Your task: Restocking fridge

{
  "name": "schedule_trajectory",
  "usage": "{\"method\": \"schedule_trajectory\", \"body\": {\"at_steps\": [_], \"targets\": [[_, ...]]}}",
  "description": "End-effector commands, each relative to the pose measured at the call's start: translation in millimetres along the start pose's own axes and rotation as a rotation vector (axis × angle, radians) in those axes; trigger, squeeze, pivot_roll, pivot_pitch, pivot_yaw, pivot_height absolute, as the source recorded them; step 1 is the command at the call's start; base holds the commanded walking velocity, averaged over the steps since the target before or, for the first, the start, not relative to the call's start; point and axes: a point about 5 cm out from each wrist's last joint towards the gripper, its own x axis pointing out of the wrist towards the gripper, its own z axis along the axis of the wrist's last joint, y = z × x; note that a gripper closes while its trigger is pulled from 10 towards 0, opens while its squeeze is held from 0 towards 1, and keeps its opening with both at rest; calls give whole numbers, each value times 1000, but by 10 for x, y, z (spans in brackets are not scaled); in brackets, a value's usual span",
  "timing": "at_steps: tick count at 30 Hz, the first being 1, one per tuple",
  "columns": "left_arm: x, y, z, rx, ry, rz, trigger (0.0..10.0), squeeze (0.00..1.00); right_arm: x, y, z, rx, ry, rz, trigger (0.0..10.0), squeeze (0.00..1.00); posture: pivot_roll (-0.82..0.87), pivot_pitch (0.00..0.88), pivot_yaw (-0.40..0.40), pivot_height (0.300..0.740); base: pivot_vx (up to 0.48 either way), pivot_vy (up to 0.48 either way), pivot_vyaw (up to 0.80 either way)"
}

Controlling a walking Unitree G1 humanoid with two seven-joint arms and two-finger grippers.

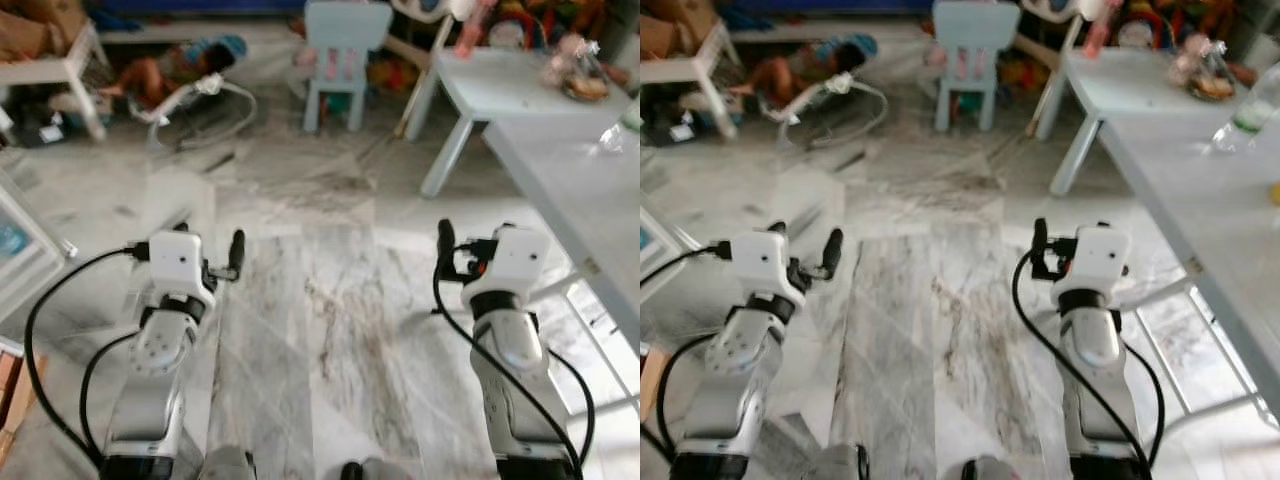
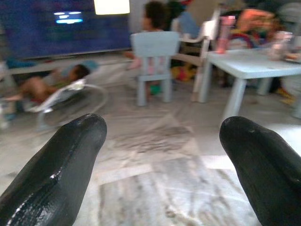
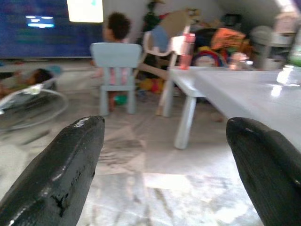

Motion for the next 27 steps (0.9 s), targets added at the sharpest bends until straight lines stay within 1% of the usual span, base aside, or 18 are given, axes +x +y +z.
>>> {"method": "schedule_trajectory", "body": {"at_steps": [1, 6, 14, 19, 23, 26, 27], "targets": [[-11, -20, 38, 14, 2, 0, 10000, 0, 8, 9, -30, -19, 19, -11, 10000, 0, 75, 95, -46, 740, 307, 255, -800], [-5, -50, 47, 11, 6, 1, 10000, 0, 6, 2, -52, -24, 22, -19, 10000, 0, 80, 98, -47, 740, 332, 346, -800], [17, -63, 72, 17, 1, -6, 10000, 0, 47, -62, -50, -49, 19, -39, 10000, 0, 74, 102, -50, 740, 330, 347, -800], [22, -113, 92, 26, -9, -27, 10000, 0, 40, -38, -44, -48, 11, -40, 10000, 0, 70, 98, -46, 740, 352, 300, -800], [35, -133, 69, 17, 0, -38, 10000, 0, 38, 3, -45, -41, 5, -33, 10000, 0, 71, 94, -40, 740, 389, 0, -800], [50, -136, 74, 28, -5, -39, 10000, 0, 40, 8, -33, -40, -3, -33, 10000, 0, 74, 92, -39, 740, 393, 0, -800], [69, -129, 94, 39, -13, -34, 10000, 0, 49, -2, 2, -43, -20, -31, 10000, 0, 86, 92, -31, 740, 386, 0, -800]]}}
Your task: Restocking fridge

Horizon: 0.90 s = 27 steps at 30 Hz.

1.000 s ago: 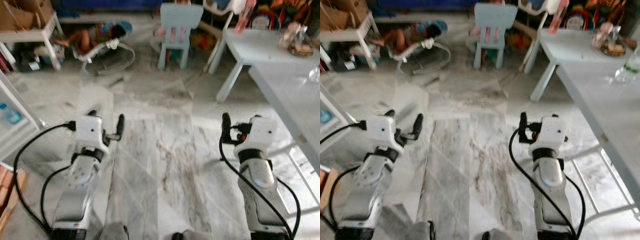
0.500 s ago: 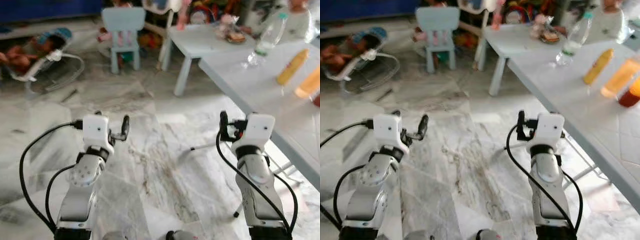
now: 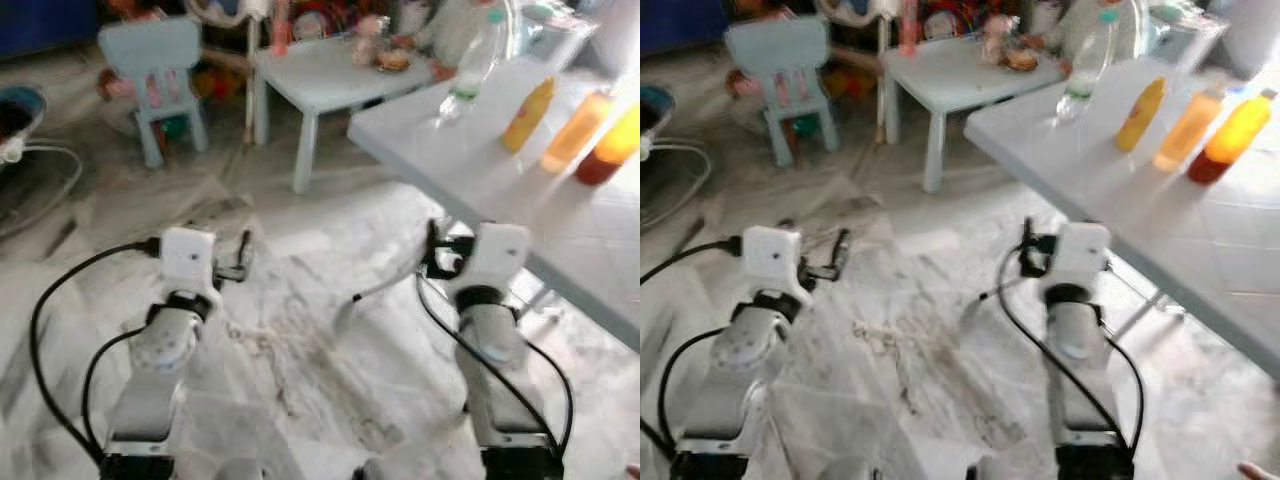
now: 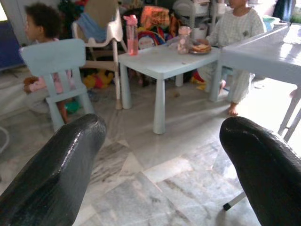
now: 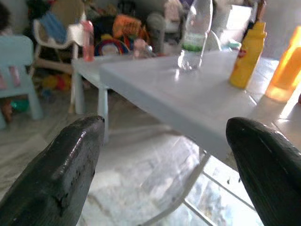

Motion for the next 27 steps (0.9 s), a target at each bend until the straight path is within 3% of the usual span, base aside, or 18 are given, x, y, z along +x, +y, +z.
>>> {"method": "schedule_trajectory", "body": {"at_steps": [1, 5, 10, 27], "targets": [[59, -105, 102, 9, -42, -33, 10000, 0, 28, -158, 110, -33, -52, -38, 10000, 0, 90, 90, -29, 740, 386, 0, -800], [34, -66, 135, 14, -60, -4, 10000, 0, -4, -189, 163, -27, -73, -52, 10000, 0, 83, 102, -29, 740, 383, 0, -800], [-12, -153, 68, -15, -43, -48, 10000, 0, -75, -139, 111, -15, -57, -33, 10000, 0, 74, 102, -34, 740, 388, 0, -800], [-39, -239, 65, -38, -43, -90, 10000, 0, -42, -69, 157, -28, -79, 20, 10000, 0, 69, 112, -34, 740, 381, 0, -785]]}}
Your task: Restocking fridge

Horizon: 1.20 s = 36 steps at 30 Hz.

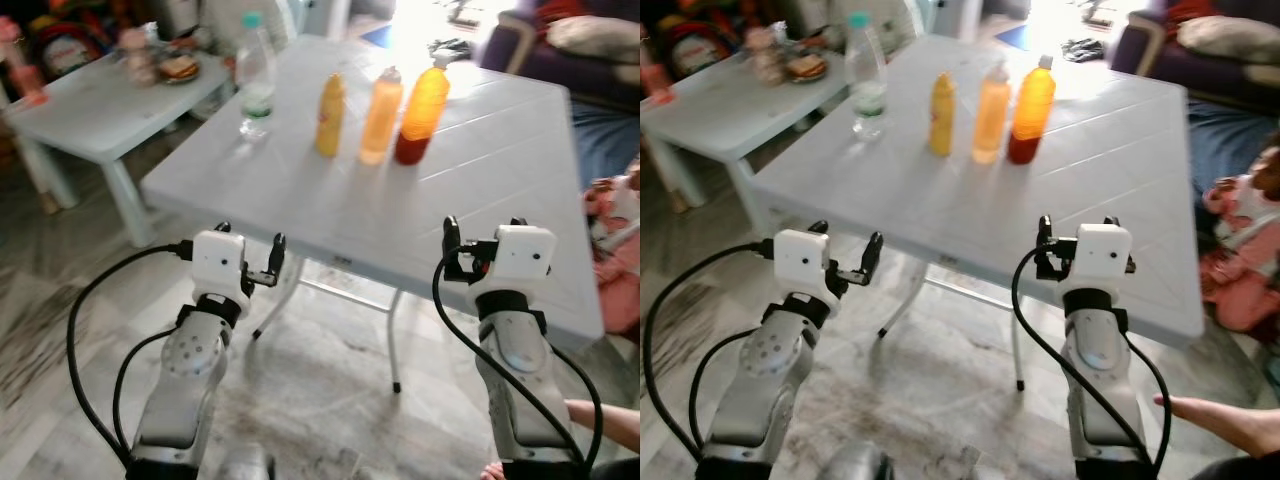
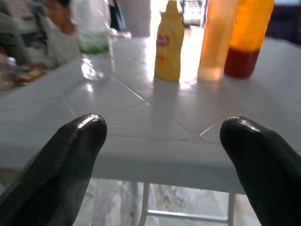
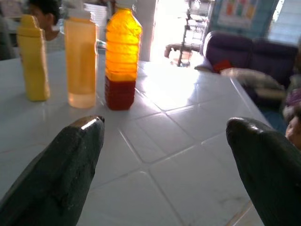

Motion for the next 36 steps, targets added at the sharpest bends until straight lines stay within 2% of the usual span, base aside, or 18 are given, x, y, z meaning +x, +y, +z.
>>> {"method": "schedule_trajectory", "body": {"at_steps": [1, 10, 18, 22, 25, 31, 36], "targets": [[1, -64, 40, -13, -16, -23, 10000, 0, 39, -68, 44, -14, -19, -13, 10000, 0, 70, 114, -35, 740, 469, 0, 0], [7, -77, 53, -53, -16, -19, 10000, 0, 49, -75, 49, -27, -21, 5, 10000, 0, 69, 120, -38, 740, 455, 0, 0], [15, -78, 70, -54, -27, -13, 10000, 0, 49, -3, 69, -16, -28, 55, 10000, 0, 65, 123, -39, 740, 423, 30, 0], [22, -24, 136, -36, -68, 40, 10000, 0, 21, 42, 83, 11, -38, 97, 10000, 0, 65, 123, -39, 740, 0, 0, 0], [33, 14, 133, -23, -64, 61, 10000, 0, 24, 84, 104, -46, -49, 141, 10000, 0, 68, 123, -40, 740, 0, 0, 0], [32, 47, 125, -12, -60, 79, 10000, 0, 46, 125, 146, -38, -73, 172, 10000, 0, 69, 123, -40, 740, 0, 0, 758], [26, 47, 117, 6, -56, 82, 10000, 0, 128, 63, 187, -54, -90, 174, 10000, 0, 78, 127, -37, 740, 0, 0, 731]]}}
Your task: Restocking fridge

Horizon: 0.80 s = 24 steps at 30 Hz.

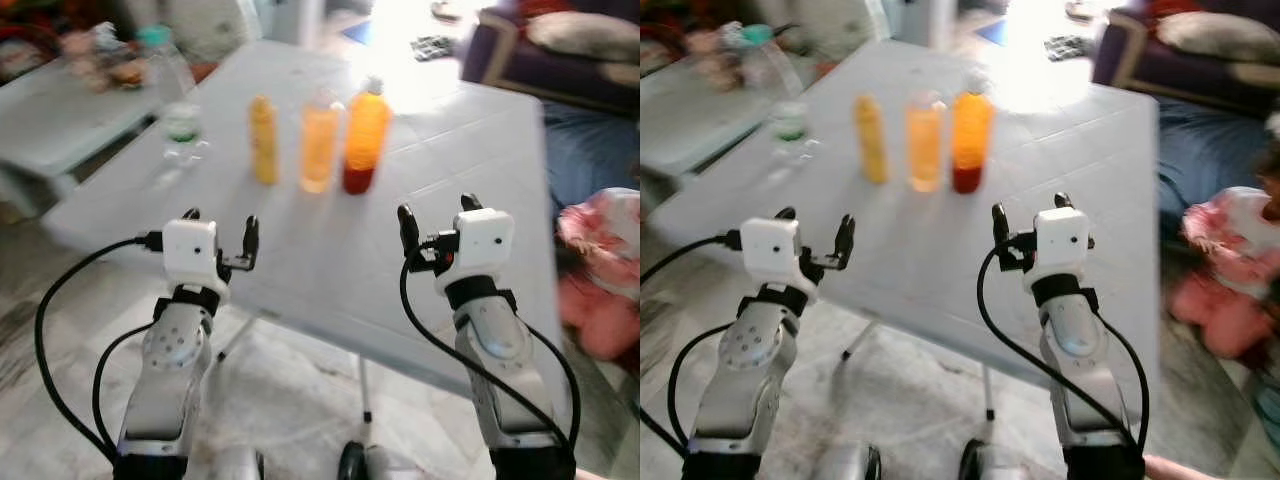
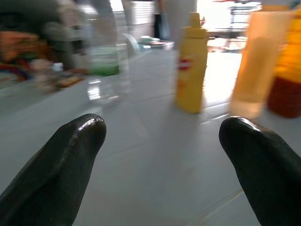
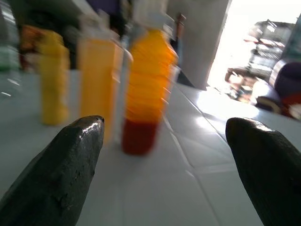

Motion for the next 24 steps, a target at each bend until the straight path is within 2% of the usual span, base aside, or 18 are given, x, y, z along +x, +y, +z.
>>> {"method": "schedule_trajectory", "body": {"at_steps": [1, 6, 15, 17, 21, 24], "targets": [[-11, -35, 7, 11, -2, -18, 10000, 0, 18, -86, 3, -14, -4, -17, 10000, 0, 79, 128, -37, 740, 0, 0, 712], [-28, -46, 16, 20, -3, -32, 10000, 0, 83, -191, 39, -32, -18, -49, 10000, 0, 82, 138, -33, 740, 0, 0, 616], [-53, -47, 46, 4, -16, -61, 10000, 0, 72, -300, 73, -34, -35, -121, 10000, 0, 83, 147, -23, 740, 0, 0, 0], [-73, -15, 50, -1, -23, -56, 10000, 0, -36, -350, 86, -44, -34, -181, 10000, 0, 79, 141, -25, 740, 171, 0, 0], [-81, -6, 40, 0, -23, -59, 10000, 0, -125, -369, 71, -47, -20, -218, 10000, 0, 78, 125, -29, 740, 390, 0, 0], [-35, 22, 52, -17, -30, -59, 10000, 0, -271, -364, 34, -58, 13, -241, 10000, 0, 70, 112, -32, 740, 459, 0, 0]]}}
